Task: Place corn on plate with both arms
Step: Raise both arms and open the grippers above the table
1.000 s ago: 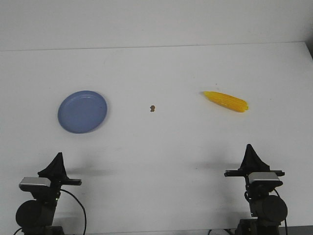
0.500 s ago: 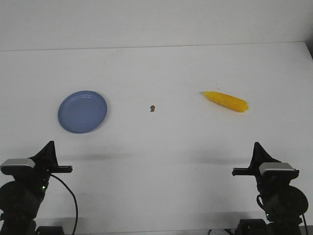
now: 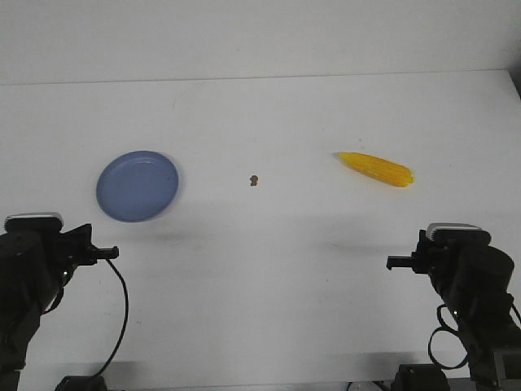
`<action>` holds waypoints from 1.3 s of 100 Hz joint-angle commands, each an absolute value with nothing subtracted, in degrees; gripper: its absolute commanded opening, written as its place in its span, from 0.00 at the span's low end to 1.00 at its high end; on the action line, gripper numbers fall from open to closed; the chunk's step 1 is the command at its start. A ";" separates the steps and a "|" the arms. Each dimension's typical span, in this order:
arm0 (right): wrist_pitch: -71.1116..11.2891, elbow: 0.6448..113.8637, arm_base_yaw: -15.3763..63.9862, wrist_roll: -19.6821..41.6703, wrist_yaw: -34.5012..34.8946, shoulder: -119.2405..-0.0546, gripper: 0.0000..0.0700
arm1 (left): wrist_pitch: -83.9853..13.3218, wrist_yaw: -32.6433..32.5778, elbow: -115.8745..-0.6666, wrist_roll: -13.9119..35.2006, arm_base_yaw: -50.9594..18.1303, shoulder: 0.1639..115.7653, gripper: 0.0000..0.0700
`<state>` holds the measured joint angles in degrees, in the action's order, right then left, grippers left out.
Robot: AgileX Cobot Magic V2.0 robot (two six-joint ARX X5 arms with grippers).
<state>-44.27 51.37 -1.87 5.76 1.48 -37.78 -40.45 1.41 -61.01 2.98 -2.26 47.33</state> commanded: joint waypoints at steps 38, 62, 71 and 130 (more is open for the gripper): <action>-44.18 52.40 -1.85 5.15 1.50 -40.56 0.00 | -40.64 1.28 -62.63 2.44 -2.26 48.64 0.02; -44.23 52.40 -1.83 5.15 1.52 -40.56 0.00 | -40.58 1.28 -62.63 2.44 -2.26 48.60 0.02; -44.21 52.40 -1.83 5.15 1.52 -40.56 0.01 | -40.47 1.28 -62.63 2.61 -2.26 48.62 0.02; -44.51 52.40 -1.83 5.17 1.52 -40.56 0.61 | -40.29 1.28 -62.63 4.73 -2.26 48.69 0.73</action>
<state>-44.73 51.37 -1.87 5.76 1.50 -40.36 -40.93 1.41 -61.45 3.99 -2.26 48.31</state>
